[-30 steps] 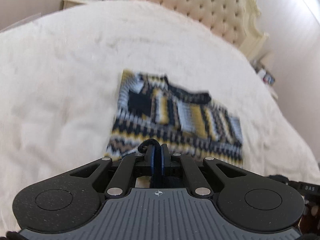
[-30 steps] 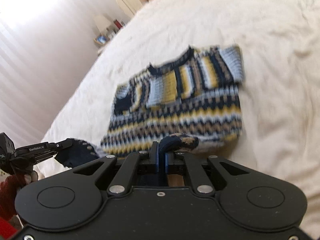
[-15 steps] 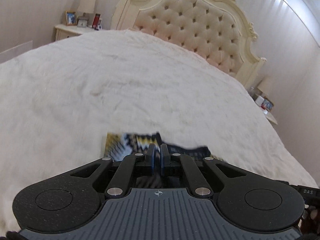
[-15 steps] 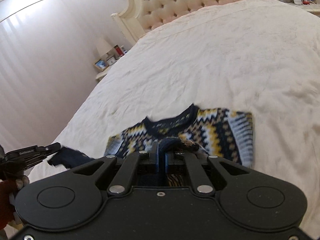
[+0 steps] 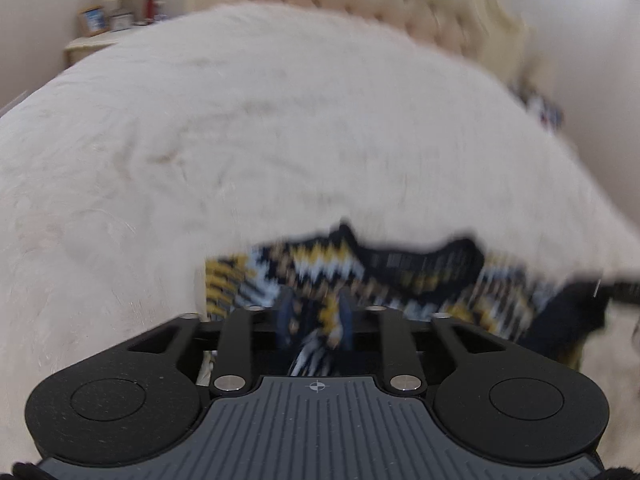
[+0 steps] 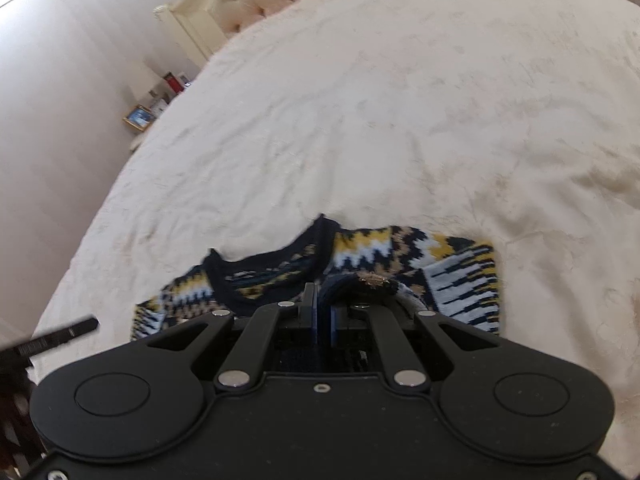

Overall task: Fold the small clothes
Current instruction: 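Lay the hem over the collar with both grippers and open them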

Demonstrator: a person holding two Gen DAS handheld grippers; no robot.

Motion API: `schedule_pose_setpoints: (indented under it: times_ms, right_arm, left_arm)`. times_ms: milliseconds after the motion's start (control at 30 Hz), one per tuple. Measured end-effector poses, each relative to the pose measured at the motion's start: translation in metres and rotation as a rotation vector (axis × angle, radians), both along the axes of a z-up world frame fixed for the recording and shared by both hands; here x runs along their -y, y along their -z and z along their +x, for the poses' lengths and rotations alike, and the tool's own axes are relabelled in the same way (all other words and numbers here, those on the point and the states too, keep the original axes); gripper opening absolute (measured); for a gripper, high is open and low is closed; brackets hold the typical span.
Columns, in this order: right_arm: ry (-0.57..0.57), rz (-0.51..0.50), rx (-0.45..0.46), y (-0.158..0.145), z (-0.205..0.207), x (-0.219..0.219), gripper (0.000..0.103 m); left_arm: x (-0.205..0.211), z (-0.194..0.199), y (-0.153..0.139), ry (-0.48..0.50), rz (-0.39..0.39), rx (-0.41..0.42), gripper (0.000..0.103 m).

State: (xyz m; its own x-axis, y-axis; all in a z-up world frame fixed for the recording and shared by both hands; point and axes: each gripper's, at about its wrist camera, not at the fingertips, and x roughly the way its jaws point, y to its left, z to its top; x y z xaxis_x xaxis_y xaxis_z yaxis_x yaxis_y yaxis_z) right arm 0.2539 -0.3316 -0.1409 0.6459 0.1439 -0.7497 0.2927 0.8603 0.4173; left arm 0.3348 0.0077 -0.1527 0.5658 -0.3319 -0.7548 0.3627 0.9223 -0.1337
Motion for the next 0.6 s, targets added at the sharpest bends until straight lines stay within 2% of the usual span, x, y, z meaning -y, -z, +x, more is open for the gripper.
schedule_pose_setpoints:
  times_ms: [100,233,300,533,567,600]
  right_arm:
    - [0.007,0.011,-0.016,0.007,-0.001,0.004,0.012]
    - [0.006,0.012,-0.026,0.01,-0.003,0.006,0.012]
    - [0.002,0.011,-0.029,0.011,-0.003,0.006,0.012]
    - [-0.004,0.003,-0.035,0.011,-0.004,0.006,0.012]
    - [-0.003,0.002,-0.034,0.01,-0.004,0.006,0.012]
    - [-0.002,0.002,-0.034,0.01,-0.005,0.006,0.012]
  left_arm:
    - [0.01,-0.003,0.023,0.086,0.125,-0.019,0.028]
    - [0.012,0.0,0.042,0.122,0.172,-0.044,0.03]
    - [0.012,0.004,0.046,0.121,0.178,-0.049,0.036]
    - [0.023,0.025,0.053,0.178,0.129,-0.072,0.035]
    - [0.023,0.026,0.053,0.18,0.122,-0.085,0.027]
    - [0.024,0.026,0.055,0.175,0.118,-0.094,0.008]
